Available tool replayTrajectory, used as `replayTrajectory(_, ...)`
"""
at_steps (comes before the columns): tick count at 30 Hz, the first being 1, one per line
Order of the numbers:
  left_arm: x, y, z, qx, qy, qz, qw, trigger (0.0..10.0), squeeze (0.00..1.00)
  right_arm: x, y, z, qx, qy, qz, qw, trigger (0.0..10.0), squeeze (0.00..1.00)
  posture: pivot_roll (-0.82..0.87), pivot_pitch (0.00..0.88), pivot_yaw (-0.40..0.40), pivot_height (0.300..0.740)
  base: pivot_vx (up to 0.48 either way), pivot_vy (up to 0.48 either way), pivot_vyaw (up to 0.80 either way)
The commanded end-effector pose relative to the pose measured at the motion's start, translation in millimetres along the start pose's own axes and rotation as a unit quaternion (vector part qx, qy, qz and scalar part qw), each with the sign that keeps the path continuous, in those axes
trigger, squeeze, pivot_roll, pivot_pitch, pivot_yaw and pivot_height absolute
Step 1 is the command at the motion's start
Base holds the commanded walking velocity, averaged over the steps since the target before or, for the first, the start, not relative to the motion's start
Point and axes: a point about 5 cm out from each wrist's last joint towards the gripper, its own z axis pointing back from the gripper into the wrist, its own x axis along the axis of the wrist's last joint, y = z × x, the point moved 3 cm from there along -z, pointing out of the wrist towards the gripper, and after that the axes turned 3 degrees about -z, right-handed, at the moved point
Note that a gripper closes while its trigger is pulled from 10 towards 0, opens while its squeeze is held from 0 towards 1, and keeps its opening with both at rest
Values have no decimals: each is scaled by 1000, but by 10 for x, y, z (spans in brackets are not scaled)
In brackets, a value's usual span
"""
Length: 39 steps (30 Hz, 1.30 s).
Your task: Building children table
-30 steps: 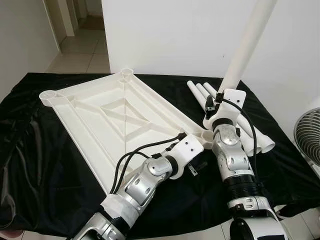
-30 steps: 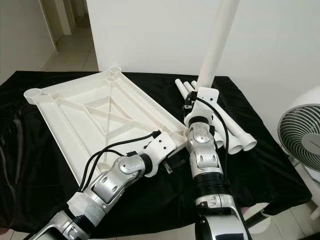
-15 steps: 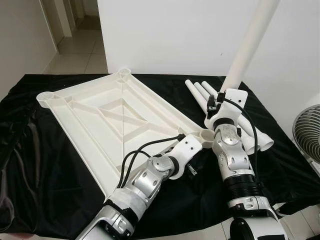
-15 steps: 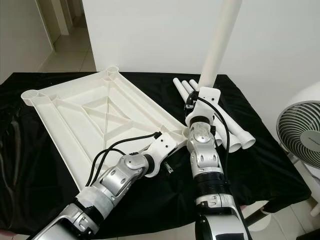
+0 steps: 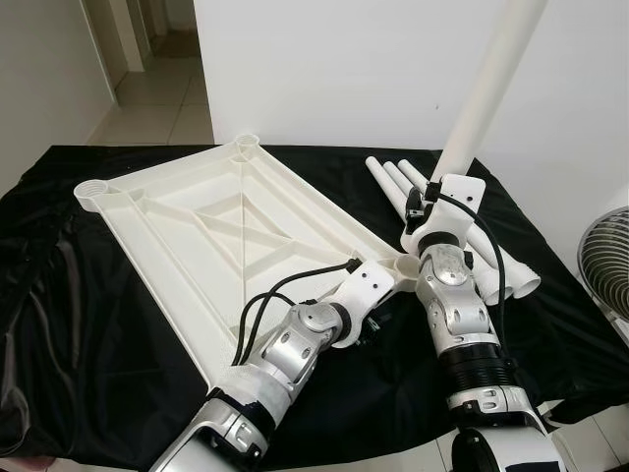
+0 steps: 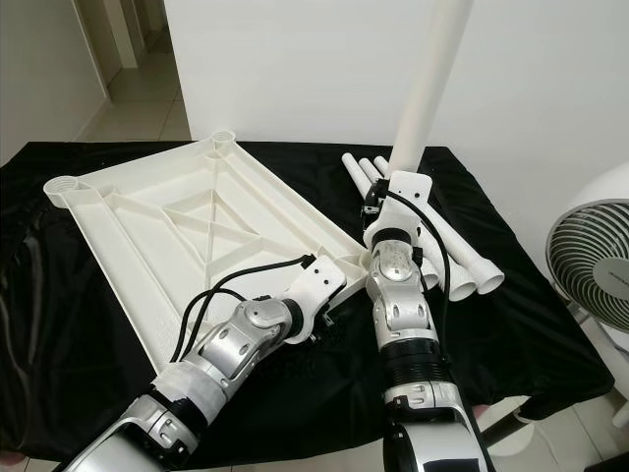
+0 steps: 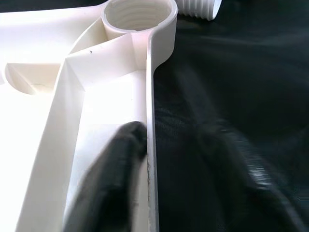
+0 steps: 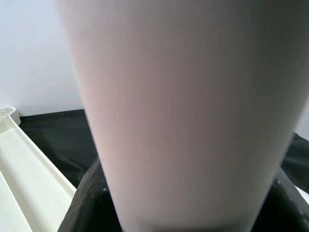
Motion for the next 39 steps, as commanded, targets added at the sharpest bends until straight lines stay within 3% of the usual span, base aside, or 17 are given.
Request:
replayTrajectory(1, -73, 68, -2, 38, 17, -3, 999, 0, 0, 47, 12, -4, -2, -8, -5, 1000, 10000, 0, 24, 33, 2, 740, 0, 0, 0)
replayTrajectory(11, -84, 62, 21, 31, 16, -13, 999, 0, 0, 47, 29, -1, 0, -9, -5, 1000, 10000, 0, 24, 26, 2, 740, 0, 0, 0)
replayTrajectory(15, -183, 82, 95, 26, 24, -17, 999, 0, 0, 40, 41, 2, 2, -8, -5, 1000, 10000, 0, 25, 22, 2, 740, 0, 0, 0)
replayTrajectory(20, -340, 125, 284, 16, 36, -24, 999, 0, 0, 8, 69, 12, 10, -1, -4, 1000, 10000, 0, 30, 16, -5, 740, 0, 0, 0)
replayTrajectory(25, -380, 133, 384, 7, 36, -29, 999, 0, 0, -9, 74, 19, 14, 1, -2, 1000, 10000, 0, 35, 17, -11, 740, 0, 0, 0)
replayTrajectory(27, -414, 154, 520, -6, 36, -32, 999, 0, 0, -40, 82, 26, 22, 7, 3, 1000, 10000, 0, 39, 21, -17, 740, 0, 0, 0)
replayTrajectory(29, -414, 154, 520, -6, 36, -32, 999, 0, 0, -40, 82, 26, 22, 7, 3, 1000, 10000, 0, 39, 21, -17, 740, 0, 0, 0)
replayTrajectory(31, -435, 160, 661, -23, 35, -37, 998, 0, 0, -64, 88, 33, 29, 12, 8, 999, 10000, 0, 42, 25, -22, 740, 0, 0, 0)
replayTrajectory(34, -440, 161, 701, -27, 35, -38, 998, 0, 0, -70, 90, 35, 31, 13, 10, 999, 10000, 0, 42, 25, -22, 740, 0, 0, 0)
replayTrajectory(36, -551, 171, 932, -53, 47, -44, 996, 157, 0, -110, 77, 51, 42, 19, 18, 999, 10000, 0, 49, 32, -28, 740, 0, 0, 0)
replayTrajectory(39, -551, 171, 932, -53, 47, -44, 996, 157, 0, -110, 77, 51, 42, 19, 18, 999, 10000, 0, 49, 32, -28, 740, 0, 0, 0)
